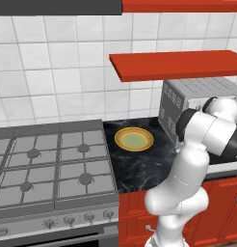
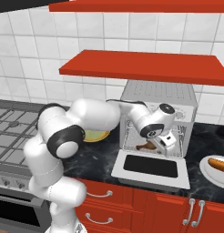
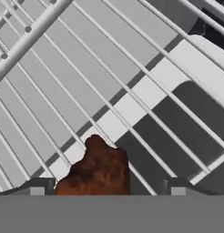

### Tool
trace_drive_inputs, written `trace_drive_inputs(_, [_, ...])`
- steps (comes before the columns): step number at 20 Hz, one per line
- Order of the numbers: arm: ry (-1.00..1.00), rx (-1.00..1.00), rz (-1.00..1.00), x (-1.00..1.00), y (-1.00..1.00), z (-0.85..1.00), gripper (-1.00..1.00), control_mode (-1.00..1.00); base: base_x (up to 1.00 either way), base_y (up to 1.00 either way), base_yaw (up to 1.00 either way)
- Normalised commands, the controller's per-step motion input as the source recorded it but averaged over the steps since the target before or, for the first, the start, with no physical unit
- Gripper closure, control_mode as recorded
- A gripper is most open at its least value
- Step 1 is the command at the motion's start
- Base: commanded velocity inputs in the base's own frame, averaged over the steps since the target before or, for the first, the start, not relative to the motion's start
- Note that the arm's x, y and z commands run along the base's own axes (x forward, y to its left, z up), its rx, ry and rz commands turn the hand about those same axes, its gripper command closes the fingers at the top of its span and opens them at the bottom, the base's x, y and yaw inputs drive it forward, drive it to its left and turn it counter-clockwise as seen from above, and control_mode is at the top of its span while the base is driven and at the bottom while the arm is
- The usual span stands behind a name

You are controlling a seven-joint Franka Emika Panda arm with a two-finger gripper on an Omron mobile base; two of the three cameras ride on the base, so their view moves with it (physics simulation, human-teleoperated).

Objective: Open the toaster oven door. Place the hotdog bun on the top rack in the toaster oven and place the chicken drumstick on the bottom rack.

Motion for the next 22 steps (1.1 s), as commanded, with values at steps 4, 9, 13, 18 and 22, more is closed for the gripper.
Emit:
trace_drive_inputs(4, [-0.08,0.00,0.00,-0.63,-0.25,0.26,-1.00,-1.00,0.00,0.00,0.00])
trace_drive_inputs(9, [-0.07,0.00,0.00,-0.35,-0.23,0.41,-1.00,-1.00,0.00,0.00,0.00])
trace_drive_inputs(13, [-0.04,0.00,0.00,-0.18,-0.13,0.49,-1.00,-1.00,0.00,0.00,0.00])
trace_drive_inputs(18, [0.00,0.04,0.00,-0.88,0.00,0.30,-1.00,-1.00,0.00,0.00,0.00])
trace_drive_inputs(22, [0.00,0.00,0.02,-0.84,0.08,-0.05,-1.00,-1.00,0.00,0.00,0.00])
